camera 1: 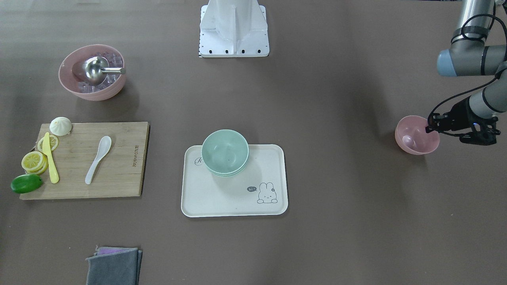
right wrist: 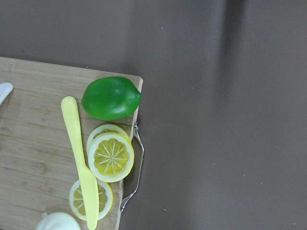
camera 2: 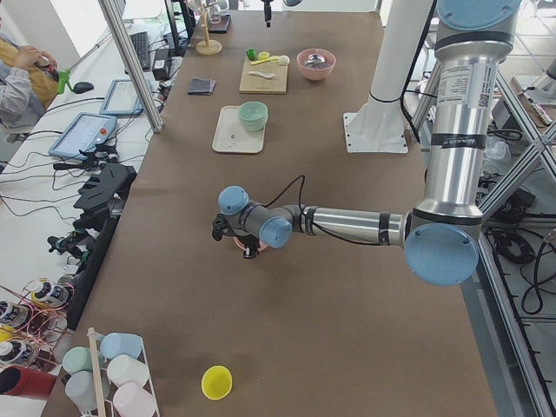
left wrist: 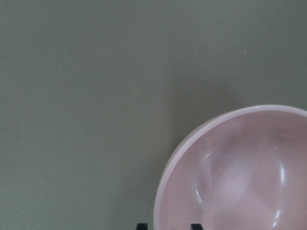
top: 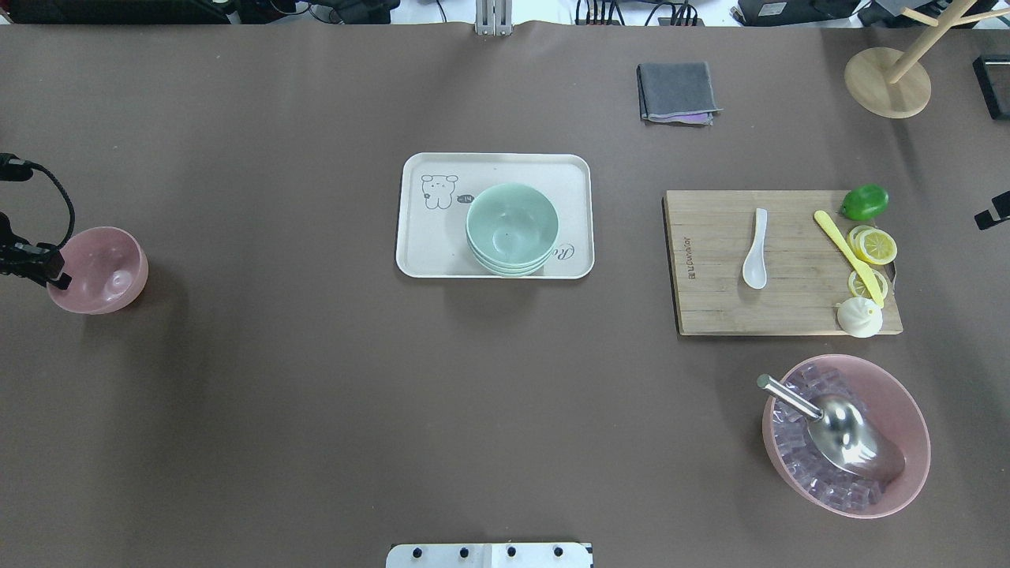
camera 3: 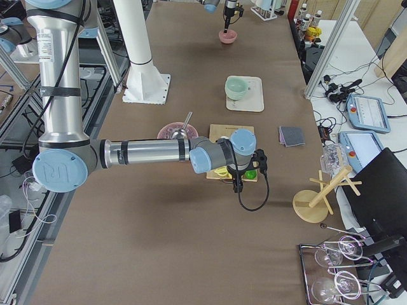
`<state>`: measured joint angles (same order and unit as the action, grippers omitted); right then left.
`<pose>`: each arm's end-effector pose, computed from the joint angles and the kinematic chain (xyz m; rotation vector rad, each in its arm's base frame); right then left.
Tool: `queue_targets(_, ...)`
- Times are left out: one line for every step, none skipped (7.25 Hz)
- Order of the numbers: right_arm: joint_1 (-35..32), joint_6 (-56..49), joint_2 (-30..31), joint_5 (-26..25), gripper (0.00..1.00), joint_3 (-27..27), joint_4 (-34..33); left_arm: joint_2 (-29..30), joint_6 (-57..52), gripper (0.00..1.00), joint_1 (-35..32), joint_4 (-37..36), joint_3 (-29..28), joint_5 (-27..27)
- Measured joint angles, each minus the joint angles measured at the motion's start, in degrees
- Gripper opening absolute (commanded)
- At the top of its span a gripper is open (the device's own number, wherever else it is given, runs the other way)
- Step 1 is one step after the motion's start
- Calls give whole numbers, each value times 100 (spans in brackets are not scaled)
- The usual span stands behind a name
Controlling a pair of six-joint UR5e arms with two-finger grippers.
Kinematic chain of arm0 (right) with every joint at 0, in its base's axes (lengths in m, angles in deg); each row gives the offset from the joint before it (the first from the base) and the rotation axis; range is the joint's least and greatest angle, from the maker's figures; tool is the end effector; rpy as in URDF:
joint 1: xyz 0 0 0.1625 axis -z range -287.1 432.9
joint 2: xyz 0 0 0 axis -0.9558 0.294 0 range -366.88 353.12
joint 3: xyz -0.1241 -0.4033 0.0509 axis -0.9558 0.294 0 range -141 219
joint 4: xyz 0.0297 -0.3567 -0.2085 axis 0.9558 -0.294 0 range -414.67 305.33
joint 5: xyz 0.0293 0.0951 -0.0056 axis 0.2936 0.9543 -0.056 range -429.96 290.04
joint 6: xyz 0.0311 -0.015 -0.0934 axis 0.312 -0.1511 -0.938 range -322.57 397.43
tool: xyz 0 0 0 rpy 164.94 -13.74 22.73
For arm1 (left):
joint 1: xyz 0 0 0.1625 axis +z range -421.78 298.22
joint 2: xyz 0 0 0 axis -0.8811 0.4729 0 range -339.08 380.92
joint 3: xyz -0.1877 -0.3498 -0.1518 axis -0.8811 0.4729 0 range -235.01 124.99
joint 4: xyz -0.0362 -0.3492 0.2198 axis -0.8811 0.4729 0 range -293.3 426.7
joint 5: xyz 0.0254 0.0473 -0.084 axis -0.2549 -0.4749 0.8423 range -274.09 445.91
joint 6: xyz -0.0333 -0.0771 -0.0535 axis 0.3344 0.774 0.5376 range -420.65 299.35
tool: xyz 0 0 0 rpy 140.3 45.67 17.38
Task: Stack pink bowl on green and place spoon
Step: 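Grasp the pink bowl rim with the left gripper while the right gripper approaches the spoon, then carry the pink bowl onto the green bowl while the right gripper descends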
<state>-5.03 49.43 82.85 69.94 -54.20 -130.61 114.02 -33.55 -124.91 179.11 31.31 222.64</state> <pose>-0.0504 -0.5086 0.5950 0.1000 -0.9047 -0.1344 0.1866 -0.5029 0.6171 -0.0451 0.8809 0.1515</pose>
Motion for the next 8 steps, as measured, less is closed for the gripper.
queue_targets(8, 35, 0, 18, 100, -11, 2, 45, -2, 0, 1, -9, 20, 80)
queue_targets(30, 50, -18, 27, 100, -24, 6, 78, -1, 0, -1, -30, 132, 317)
queue_targets(58, 57, -58, 27, 100, -25, 8, 123, 9, 0, -4, -55, 304, 534)
queue_targets(104, 128, -133, 23, 99, -20, 8, 250, 145, 0, -5, -74, 491, 632)
queue_targets(205, 326, -234, 19, 99, -25, 26, 478, 503, 0, -4, -94, 679, 654)
queue_targets(398, 658, -331, 8, 99, -36, 107, 828, 989, 0, 40, -131, 849, 633)
queue_targets(660, 1117, -462, -17, 99, -35, 247, 1267, 1482, 0, 194, -248, 957, 602)
queue_targets(940, 1631, -653, -106, 99, -22, 361, 1765, 1978, 0, 429, -487, 1033, 494)
